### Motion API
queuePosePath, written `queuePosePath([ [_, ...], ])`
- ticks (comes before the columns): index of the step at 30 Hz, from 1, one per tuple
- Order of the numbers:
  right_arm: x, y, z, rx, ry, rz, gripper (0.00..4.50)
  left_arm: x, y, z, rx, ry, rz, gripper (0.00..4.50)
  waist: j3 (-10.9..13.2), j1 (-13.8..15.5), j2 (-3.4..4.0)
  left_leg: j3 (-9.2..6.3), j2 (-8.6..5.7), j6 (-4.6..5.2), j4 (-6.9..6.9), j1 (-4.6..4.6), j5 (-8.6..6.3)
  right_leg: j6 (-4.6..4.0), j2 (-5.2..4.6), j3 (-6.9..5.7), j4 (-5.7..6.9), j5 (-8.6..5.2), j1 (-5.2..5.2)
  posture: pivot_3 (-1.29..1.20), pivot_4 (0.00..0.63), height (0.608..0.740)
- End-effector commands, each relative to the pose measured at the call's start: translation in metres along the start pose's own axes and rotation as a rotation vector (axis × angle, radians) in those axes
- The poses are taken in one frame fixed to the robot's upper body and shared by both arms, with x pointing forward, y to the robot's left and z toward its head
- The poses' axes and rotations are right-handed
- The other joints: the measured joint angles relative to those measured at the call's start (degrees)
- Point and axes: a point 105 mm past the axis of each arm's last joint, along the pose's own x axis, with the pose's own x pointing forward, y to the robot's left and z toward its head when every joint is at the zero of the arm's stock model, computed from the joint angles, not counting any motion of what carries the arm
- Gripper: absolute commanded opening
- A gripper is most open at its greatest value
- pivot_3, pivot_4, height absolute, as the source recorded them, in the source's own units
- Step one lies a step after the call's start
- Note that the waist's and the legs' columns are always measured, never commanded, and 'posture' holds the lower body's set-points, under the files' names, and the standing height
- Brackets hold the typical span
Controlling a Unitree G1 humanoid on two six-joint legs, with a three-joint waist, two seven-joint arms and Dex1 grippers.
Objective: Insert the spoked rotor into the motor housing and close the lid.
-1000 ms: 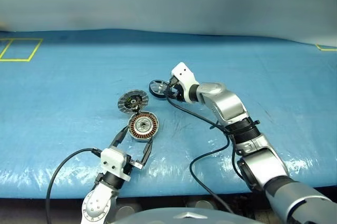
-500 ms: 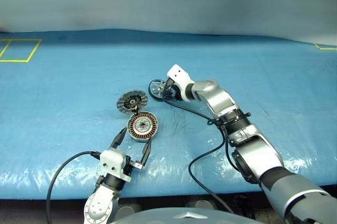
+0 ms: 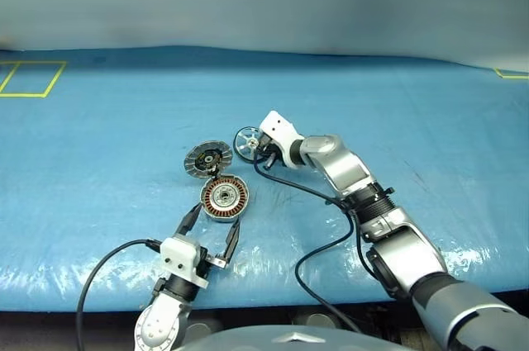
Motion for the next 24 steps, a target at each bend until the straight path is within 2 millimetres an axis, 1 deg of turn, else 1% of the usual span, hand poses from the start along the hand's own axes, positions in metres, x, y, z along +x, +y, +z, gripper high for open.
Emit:
queuePosePath([
  [1, -0.011, -0.005, 0.0, -0.004, -0.021, -0.045, 0.05, 0.0, -0.003, 0.004, 0.004, -0.02, -0.011, 4.5, 0.0, 0.13, 0.0, 0.0, 0.0, 0.0, 0.0, 0.0, 0.0, 0.0, 0.0, 0.0, 0.0, 0.0, 0.0, 0.0, 0.15, 0.74],
  [4, -0.029, -0.014, 0.008, -0.025, -0.068, -0.123, 0.05, -0.002, -0.002, 0.005, 0.01, -0.023, -0.007, 4.5, 0.0, 0.5, 0.0, -0.02, -0.02, 0.0, -0.02, -0.07, 0.0, 0.0, -0.01, 0.0, -0.01, 0.0, -0.04, 0.0, 0.15, 0.74],
  [7, -0.059, -0.014, 0.003, -0.078, -0.073, -0.159, 0.05, -0.004, 0.002, 0.01, 0.04, -0.033, 0.015, 4.5, 0.01, 0.79, 0.01, -0.03, -0.03, 0.0, -0.02, -0.16, 0.0, 0.01, -0.01, 0.0, -0.02, 0.0, -0.12, 0.0, 0.15, 0.74],
  [10, -0.08, -0.004, 0.0, -0.133, -0.07, -0.146, 0.05, -0.006, 0.003, 0.012, 0.044, -0.034, 0.016, 4.5, 0.02, 0.73, 0.03, -0.05, -0.03, 0.02, -0.03, -0.18, -0.02, 0.04, -0.02, 0.0, -0.04, -0.05, -0.13, 0.0, 0.15, 0.74],
  [12, -0.093, 0.014, 0.003, -0.163, -0.095, -0.076, 0.05, -0.007, 0.004, 0.013, 0.047, -0.033, 0.014, 4.5, 0.02, 0.52, 0.03, -0.04, -0.01, 0.02, -0.04, -0.15, -0.02, -0.05, -0.01, 0.0, -0.02, -0.12, -0.15, 0.0, 0.15, 0.74],
  [13, -0.097, 0.022, 0.005, -0.17, -0.106, -0.048, 0.05, -0.007, 0.004, 0.013, 0.047, -0.032, 0.013, 4.5, 0.02, 0.41, 0.03, -0.03, -0.01, 0.02, -0.03, -0.15, -0.02, -0.23, -0.01, 0.0, -0.03, -0.22, -0.15, 0.0, 0.15, 0.74],
  [17, -0.101, 0.054, 0.021, -0.15, -0.173, 0.045, 0.05, -0.006, 0.004, 0.013, 0.047, -0.029, -0.001, 4.5, 0.03, 0.19, 0.02, -0.02, 0.0, 0.02, 0.02, -0.1, -0.02, -0.23, -0.01, 0.01, -0.01, -0.22, -0.11, 0.0, 0.15, 0.74],
  [21, -0.096, 0.079, 0.03, -0.17, -0.193, 0.125, 0.05, -0.005, 0.003, 0.013, 0.046, -0.026, -0.013, 4.5, 0.03, 0.61, -0.05, -0.02, -0.03, 0.02, 0.15, -0.11, -0.02, -0.21, -0.03, 0.01, -0.03, -0.21, -0.04, 0.0, 0.15, 0.74],
  [24, -0.091, 0.093, 0.033, -0.187, -0.197, 0.178, 0.05, -0.005, 0.003, 0.013, 0.047, -0.027, -0.012, 4.5, 0.03, 0.65, -0.05, -0.02, -0.03, 0.02, 0.16, -0.11, -0.02, -0.21, -0.03, 0.01, -0.03, -0.2, -0.03, 0.0, 0.15, 0.74],
])
